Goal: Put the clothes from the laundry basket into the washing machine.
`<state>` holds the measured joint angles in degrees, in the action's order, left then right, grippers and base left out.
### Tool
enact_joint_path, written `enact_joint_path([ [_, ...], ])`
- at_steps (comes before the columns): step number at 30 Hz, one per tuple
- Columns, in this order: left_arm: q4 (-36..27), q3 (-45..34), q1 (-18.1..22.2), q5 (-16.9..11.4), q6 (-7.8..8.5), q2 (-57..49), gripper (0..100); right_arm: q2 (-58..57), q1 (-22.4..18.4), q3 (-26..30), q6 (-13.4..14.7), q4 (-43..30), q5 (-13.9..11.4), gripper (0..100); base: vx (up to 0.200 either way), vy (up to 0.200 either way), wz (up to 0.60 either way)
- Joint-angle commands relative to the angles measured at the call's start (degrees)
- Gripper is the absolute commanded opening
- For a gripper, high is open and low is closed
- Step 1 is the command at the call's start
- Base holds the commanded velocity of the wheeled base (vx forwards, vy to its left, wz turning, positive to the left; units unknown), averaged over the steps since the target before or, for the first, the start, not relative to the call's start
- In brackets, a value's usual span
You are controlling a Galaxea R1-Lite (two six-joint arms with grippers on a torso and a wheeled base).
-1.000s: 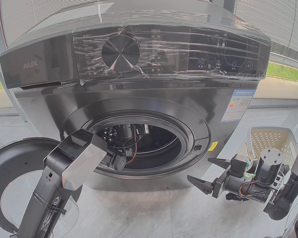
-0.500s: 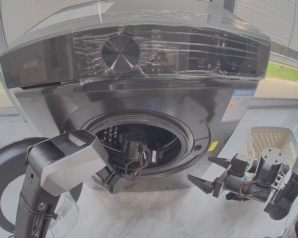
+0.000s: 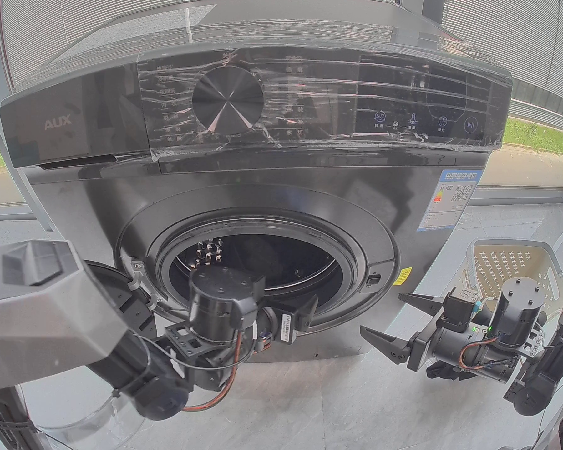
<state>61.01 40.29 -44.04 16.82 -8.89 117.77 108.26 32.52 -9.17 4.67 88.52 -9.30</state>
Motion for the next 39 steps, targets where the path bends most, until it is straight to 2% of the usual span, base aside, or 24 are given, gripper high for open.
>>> enact_joint_path([
  [1,4.03,-11.02,-2.27,2.25,-4.74,-11.87,100,-1.65,-0.09,1.08,-0.01,-0.01,-0.01,100,0.0,0.0,0.0],
  [3,5.78,-15.77,-1.57,2.43,-5.62,-16.17,100,-2.09,-0.18,1.52,-0.01,0.08,0.07,100,0.0,0.0,0.0],
  [5,6.31,-17.7,-1.04,2.07,-5.62,-17.84,100,-2.88,-0.18,1.61,-0.01,0.08,0.07,100,0.0,0.0,0.0],
  [9,9.12,-22.98,0.54,2.07,-4.03,-22.06,100,-5.52,-0.36,1.78,-0.01,0.08,0.86,100,0.0,0.0,0.0],
  [12,10.44,-26.05,2.03,1.9,-0.78,-25.05,100,-7.81,-1.5,2.05,0.25,0.08,4.99,100,0.0,0.0,0.0],
  [14,10.62,-27.37,3.44,1.99,0.8,-26.02,100,-10.09,-2.73,2.31,0.69,-0.01,6.49,100,0.0,0.0,0.0],
  [15,10.7,-27.99,3.88,2.07,1.59,-26.28,100,-11.32,-3.26,2.4,0.69,-0.1,6.75,100,-0.2,0.0,0.0],
  [18,10.7,-29.22,4.41,2.07,2.38,-26.72,100,-13.87,-4.58,3.54,0.6,-0.63,6.75,100,-0.2,0.0,0.0],
  [26,10.79,-31.15,5.28,2.16,2.91,-28.74,100,-16.95,-4.75,9.17,0.78,-0.8,6.75,100,-0.2,0.0,0.0],
  [28,10.79,-31.94,5.28,2.16,4.84,-30.85,100,-19.23,-4.75,9.17,0.69,-0.98,6.84,100,-0.2,0.0,0.0],
  [30,10.79,-32.47,5.28,2.25,5.46,-31.55,100,-20.02,-4.75,9.17,0.69,-1.06,6.84,100,-0.2,0.0,0.0],
  [31,10.79,-33.43,5.28,2.25,6.69,-33.49,100,-21.78,-4.31,9.17,0.69,-1.5,7.1,100,-0.2,0.0,0.0],
  [33,10.7,-34.23,5.37,2.34,7.83,-34.89,100,-23.27,-4.14,9.17,0.69,-3.0,7.46,100,-0.2,0.0,0.0],
  [35,10.7,-36.33,5.64,2.51,9.77,-37.53,100,-28.11,-4.05,9.17,0.08,-9.5,8.86,100,-0.2,0.0,0.0],
  [36,10.7,-36.86,5.64,2.43,10.03,-38.14,100,-29.78,-3.96,9.17,-0.01,-11.79,9.13,100,-0.2,0.0,0.0],
  [38,10.7,-38.36,5.64,2.51,10.21,-40.43,100,-36.55,-3.34,9.17,-0.19,-21.37,9.57,100,-0.2,0.0,0.0],
  [39,10.62,-38.62,5.72,2.51,10.21,-40.87,100,-37.86,-3.17,9.17,-0.19,-23.13,9.57,100,-0.2,0.0,0.0],
])
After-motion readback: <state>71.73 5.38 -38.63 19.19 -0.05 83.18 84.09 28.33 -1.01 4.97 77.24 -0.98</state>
